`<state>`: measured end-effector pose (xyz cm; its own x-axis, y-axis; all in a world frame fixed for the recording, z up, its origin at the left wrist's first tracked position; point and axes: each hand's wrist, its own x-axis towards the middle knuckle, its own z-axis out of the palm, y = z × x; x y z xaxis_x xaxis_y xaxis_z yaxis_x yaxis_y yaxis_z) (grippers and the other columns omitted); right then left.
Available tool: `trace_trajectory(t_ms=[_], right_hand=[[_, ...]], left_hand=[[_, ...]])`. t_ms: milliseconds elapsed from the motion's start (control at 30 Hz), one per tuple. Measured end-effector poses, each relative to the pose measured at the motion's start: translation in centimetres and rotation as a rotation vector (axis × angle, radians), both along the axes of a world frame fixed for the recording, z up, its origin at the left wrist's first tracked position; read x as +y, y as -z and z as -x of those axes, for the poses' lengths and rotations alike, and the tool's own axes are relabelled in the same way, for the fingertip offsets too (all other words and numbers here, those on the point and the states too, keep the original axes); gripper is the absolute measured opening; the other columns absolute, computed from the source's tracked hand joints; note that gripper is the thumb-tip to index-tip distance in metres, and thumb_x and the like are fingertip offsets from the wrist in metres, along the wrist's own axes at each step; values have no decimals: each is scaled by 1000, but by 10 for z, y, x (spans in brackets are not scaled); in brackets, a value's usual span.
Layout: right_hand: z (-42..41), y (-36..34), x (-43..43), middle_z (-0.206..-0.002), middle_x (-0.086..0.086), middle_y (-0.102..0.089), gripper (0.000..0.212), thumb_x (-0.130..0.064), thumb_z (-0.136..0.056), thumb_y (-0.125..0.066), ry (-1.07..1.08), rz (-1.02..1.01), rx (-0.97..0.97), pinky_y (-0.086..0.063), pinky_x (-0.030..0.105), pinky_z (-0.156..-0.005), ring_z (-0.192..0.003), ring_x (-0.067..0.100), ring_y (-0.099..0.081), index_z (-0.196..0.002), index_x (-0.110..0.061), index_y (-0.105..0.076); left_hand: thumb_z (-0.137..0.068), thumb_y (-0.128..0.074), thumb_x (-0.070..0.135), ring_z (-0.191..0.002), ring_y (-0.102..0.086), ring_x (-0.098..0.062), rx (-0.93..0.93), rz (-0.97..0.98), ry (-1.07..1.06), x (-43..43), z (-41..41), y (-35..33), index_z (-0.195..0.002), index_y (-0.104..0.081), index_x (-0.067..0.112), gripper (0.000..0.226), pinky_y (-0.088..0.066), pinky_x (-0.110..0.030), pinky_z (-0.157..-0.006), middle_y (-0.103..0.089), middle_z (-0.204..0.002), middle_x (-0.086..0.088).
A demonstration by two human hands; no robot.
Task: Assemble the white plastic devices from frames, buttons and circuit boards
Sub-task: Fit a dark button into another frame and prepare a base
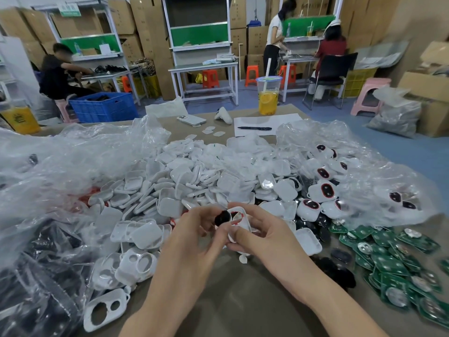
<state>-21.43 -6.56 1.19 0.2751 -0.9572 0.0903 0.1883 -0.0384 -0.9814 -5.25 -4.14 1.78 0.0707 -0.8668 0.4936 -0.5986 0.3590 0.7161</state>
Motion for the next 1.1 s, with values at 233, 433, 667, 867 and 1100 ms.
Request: trace_trajectory(t_ms=[233,433,667,867,1100], right_hand=[[-3,0,3,-112,-7,-74,45,-13,-95,-52,-60,65,109,-57,42,-95,-104,17,-72,-117,-49,-68],[-5,1,4,-117,26,-65,46,-20,-85,-52,-91,39,77,-56,48,-95,-100,42,-66,-118,-47,-68],[-7,-3,5,-111,33,-61,44,-20,-85,-52,-63,30,59,-52,58,-96,-91,28,-64,-115,-46,-70],[-6,-2,5,-103,29,-60,42,-23,-84,-53,-63,33,63,-49,65,-96,-101,47,-62,-115,-46,-71],[-5,-5,8,-116,43,-45,40,-20,-88,-54,-104,17,1,-57,45,-95,-118,57,-47,-117,-41,-71]], left_hand=[[-86,-72,34,-98,-55,8,-117,95,30,-4,0,5,-104,-62,35,21,-39,-1,-77,-52,-111,25],[-89,-74,30,-95,-58,9,-84,61,53,-4,0,5,-99,-59,42,22,-39,-2,-76,-57,-106,27],[-88,-73,29,-89,-61,3,-39,30,40,-4,1,6,-98,-56,48,28,-42,-5,-71,-59,-105,28],[-91,-67,37,-80,-61,-4,-38,20,41,-2,4,7,-94,-55,48,17,-41,-7,-65,-59,-100,24],[-91,-66,34,-78,-67,-6,89,-80,25,-2,7,10,-97,-60,46,14,-42,-6,-64,-63,-97,21]])
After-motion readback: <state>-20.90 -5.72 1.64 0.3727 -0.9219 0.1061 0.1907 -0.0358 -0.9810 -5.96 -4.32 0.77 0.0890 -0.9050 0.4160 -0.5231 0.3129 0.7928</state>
